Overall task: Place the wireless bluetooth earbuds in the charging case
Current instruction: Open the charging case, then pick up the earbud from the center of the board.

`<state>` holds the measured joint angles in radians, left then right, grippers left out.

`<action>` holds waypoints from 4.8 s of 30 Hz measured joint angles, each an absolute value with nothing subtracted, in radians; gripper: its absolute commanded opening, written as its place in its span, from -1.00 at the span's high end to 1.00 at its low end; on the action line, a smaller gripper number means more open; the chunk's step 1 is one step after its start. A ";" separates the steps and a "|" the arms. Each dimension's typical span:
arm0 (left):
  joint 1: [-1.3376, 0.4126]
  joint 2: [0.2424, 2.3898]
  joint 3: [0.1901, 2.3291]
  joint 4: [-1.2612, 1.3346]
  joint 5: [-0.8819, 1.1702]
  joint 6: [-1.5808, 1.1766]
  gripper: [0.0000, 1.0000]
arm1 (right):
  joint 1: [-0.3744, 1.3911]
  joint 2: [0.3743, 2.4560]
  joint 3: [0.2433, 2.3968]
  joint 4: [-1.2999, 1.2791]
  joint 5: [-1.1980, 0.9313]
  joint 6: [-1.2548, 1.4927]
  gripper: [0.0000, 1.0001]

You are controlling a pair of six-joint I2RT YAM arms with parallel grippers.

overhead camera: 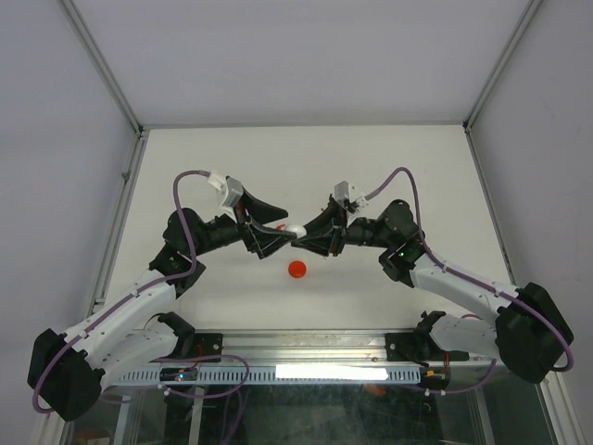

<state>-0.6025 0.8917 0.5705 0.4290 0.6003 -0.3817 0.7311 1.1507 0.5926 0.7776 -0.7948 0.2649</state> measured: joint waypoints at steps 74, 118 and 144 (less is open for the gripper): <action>-0.656 1.713 1.027 -0.292 -0.051 -0.681 -0.07 | 0.735 0.712 0.345 0.242 -0.137 -0.034 1.00; -0.699 1.929 1.273 -0.449 -0.220 -0.560 0.56 | 0.735 0.713 0.341 0.233 -0.138 -0.043 1.00; -0.764 1.649 1.267 -0.504 -0.365 -0.427 0.88 | 0.735 0.788 0.299 0.408 -0.180 -0.049 1.00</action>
